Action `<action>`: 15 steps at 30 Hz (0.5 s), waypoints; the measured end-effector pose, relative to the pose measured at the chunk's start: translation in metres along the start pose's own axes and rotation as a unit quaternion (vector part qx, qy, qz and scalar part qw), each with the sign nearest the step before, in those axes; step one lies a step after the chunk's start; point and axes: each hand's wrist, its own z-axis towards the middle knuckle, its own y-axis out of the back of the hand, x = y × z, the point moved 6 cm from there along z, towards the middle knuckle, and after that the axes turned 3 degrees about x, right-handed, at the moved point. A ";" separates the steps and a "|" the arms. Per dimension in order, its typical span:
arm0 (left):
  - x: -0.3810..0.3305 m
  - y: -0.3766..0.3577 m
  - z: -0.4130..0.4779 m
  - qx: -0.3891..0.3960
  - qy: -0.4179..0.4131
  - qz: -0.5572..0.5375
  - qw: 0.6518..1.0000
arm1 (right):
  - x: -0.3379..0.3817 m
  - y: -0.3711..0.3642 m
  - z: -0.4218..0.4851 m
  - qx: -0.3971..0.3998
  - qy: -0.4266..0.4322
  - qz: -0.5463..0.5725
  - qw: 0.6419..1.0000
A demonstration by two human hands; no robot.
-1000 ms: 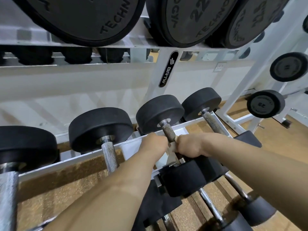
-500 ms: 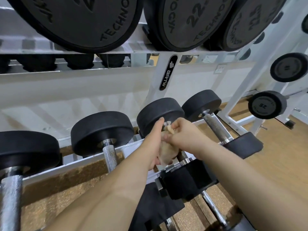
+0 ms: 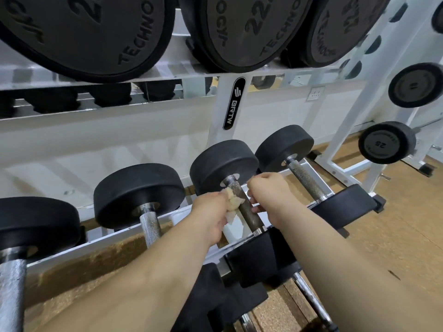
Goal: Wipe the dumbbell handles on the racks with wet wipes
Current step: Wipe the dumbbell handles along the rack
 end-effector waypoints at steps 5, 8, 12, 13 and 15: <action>-0.003 -0.028 0.002 -0.028 -0.045 0.022 0.998 | 0.008 0.008 0.001 0.028 0.044 -0.096 0.994; -0.003 -0.036 0.010 -0.094 -0.059 0.045 0.993 | 0.004 0.016 0.003 0.118 0.033 -0.130 0.984; 0.005 -0.032 0.006 -0.149 -0.096 0.120 0.977 | -0.002 0.021 -0.007 0.045 0.122 -0.248 0.960; 0.006 -0.033 0.005 -0.147 -0.093 0.125 0.977 | 0.000 0.019 -0.009 0.035 0.136 -0.262 0.955; 0.005 -0.035 0.000 -0.134 -0.087 0.159 0.974 | 0.005 0.016 -0.014 0.042 0.134 -0.262 0.955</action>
